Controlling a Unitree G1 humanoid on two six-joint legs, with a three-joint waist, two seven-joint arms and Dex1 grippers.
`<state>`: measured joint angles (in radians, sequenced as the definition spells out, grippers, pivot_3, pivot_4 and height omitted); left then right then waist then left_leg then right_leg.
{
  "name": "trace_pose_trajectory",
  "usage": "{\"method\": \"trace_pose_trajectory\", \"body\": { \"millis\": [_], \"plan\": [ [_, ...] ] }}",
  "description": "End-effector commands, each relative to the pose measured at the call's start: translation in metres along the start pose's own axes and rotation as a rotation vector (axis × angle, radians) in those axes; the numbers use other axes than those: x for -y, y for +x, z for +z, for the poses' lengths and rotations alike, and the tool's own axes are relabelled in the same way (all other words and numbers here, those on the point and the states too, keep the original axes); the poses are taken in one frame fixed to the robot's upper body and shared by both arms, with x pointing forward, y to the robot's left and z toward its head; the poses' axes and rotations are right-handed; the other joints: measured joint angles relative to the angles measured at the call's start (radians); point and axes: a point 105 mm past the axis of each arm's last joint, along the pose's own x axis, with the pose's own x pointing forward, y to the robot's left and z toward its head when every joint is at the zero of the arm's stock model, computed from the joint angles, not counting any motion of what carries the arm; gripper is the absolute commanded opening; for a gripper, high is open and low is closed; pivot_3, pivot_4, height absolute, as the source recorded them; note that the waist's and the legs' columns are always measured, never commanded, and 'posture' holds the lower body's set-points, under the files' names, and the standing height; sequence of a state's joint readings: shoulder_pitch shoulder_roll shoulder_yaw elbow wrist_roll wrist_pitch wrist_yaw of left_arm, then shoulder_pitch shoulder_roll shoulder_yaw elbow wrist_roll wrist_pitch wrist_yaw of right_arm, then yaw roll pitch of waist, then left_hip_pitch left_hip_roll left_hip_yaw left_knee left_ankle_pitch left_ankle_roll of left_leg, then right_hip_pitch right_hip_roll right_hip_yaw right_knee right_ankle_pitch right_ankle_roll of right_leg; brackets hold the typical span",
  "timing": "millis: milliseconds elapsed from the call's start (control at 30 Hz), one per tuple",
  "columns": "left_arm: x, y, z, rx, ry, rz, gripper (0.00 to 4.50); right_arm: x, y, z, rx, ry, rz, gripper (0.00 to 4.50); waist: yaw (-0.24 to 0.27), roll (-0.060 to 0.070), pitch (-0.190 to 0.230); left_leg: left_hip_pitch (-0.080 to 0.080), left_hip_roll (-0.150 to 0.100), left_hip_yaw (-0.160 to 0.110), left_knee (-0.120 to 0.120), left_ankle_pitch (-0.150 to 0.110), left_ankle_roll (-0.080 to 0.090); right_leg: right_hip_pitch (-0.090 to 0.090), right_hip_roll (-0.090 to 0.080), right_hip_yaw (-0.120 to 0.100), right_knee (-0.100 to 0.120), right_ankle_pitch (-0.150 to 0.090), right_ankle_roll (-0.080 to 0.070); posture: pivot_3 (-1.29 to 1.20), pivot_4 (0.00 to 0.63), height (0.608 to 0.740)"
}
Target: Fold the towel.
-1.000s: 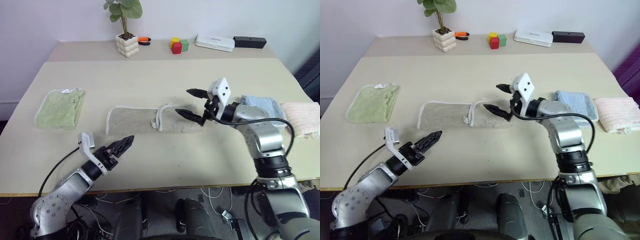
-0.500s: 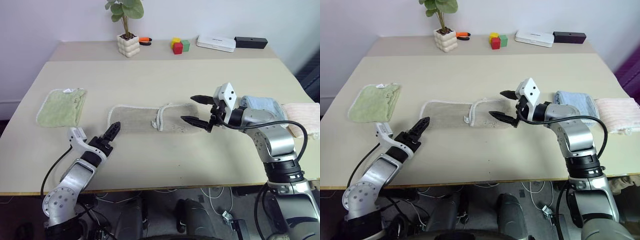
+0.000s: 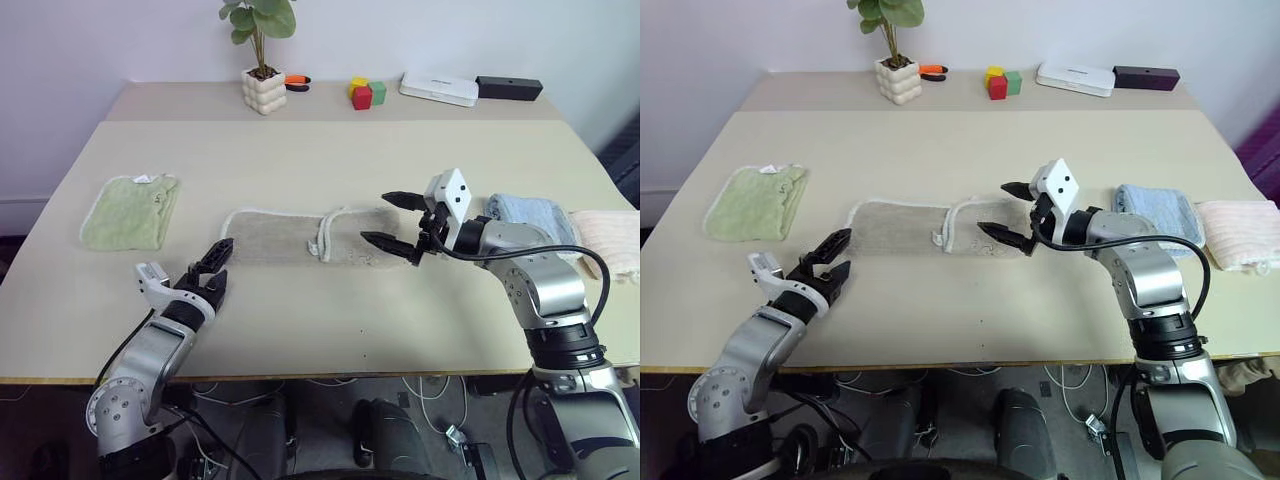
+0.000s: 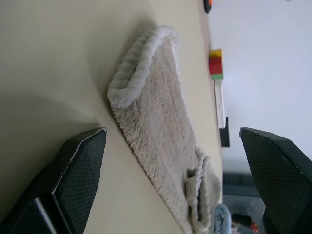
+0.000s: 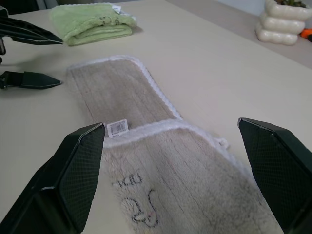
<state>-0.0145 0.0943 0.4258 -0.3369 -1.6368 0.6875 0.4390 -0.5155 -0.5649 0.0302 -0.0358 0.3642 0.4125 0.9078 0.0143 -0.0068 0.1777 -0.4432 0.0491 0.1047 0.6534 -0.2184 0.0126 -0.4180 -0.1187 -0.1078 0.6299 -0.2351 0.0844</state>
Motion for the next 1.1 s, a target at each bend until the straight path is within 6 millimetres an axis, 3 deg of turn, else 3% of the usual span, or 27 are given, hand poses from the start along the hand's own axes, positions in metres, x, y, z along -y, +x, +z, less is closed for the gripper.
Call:
{"method": "trace_pose_trajectory", "body": {
  "millis": [33,200,333,433,667,900,1000,1100],
  "plan": [
    [0.001,0.005,-0.002,-0.015,-0.024,0.019,4.50,0.000,0.001,0.012,0.038,-0.044,-0.002,4.43,0.001,0.000,0.000,0.000,0.000,0.000,0.000,0.000,0.000,0.000,0.000,0.000,0.000,0.000,0.000,0.00,0.150,0.740],
    [-0.003,0.022,0.008,0.023,-0.064,0.050,4.50,0.000,0.004,0.011,0.043,-0.043,-0.003,4.43,0.001,0.000,0.000,0.000,0.000,-0.001,0.001,0.000,0.000,0.001,0.000,-0.001,0.000,0.000,0.000,0.00,0.150,0.740],
    [0.008,0.041,-0.001,-0.002,-0.161,0.009,4.50,0.001,0.007,0.014,0.050,-0.060,-0.018,4.43,0.003,0.000,0.000,0.000,-0.001,-0.001,0.001,0.000,0.000,0.001,0.000,-0.002,0.000,0.000,0.000,0.00,0.150,0.740],
    [0.000,0.044,-0.001,0.013,-0.185,0.025,3.68,0.002,0.006,0.016,0.052,-0.066,-0.029,4.50,0.001,0.000,0.000,0.000,-0.001,-0.001,0.001,0.000,0.001,0.002,0.000,-0.002,-0.001,0.000,0.001,0.00,0.150,0.740],
    [0.025,0.052,0.008,0.008,-0.110,-0.049,0.09,0.008,-0.001,0.011,0.035,-0.064,-0.070,4.50,0.001,0.000,0.000,0.000,-0.001,-0.001,0.001,0.000,0.001,0.002,0.000,-0.002,-0.001,0.001,0.002,0.00,0.150,0.740],
    [0.062,0.052,-0.001,-0.031,0.082,-0.161,0.04,0.018,-0.019,0.001,-0.002,-0.045,-0.112,4.50,0.001,-0.001,0.000,-0.001,-0.001,-0.001,0.000,0.000,0.001,0.001,0.000,-0.002,-0.002,0.002,0.003,0.00,0.150,0.740],
    [0.101,0.050,-0.021,-0.106,0.350,-0.338,0.04,0.026,-0.045,-0.005,-0.015,0.020,-0.136,4.50,0.004,-0.001,0.001,-0.002,-0.001,0.000,0.000,0.000,0.000,0.001,0.000,-0.003,-0.002,0.001,0.003,0.00,0.150,0.740],
    [0.118,0.057,-0.038,-0.168,0.506,-0.433,0.04,0.029,-0.061,-0.009,-0.040,0.039,-0.155,4.50,0.015,-0.001,0.001,-0.002,-0.001,0.000,0.000,0.000,0.000,0.001,0.000,-0.004,-0.003,0.000,0.000,0.00,0.150,0.740]
  ]
}}
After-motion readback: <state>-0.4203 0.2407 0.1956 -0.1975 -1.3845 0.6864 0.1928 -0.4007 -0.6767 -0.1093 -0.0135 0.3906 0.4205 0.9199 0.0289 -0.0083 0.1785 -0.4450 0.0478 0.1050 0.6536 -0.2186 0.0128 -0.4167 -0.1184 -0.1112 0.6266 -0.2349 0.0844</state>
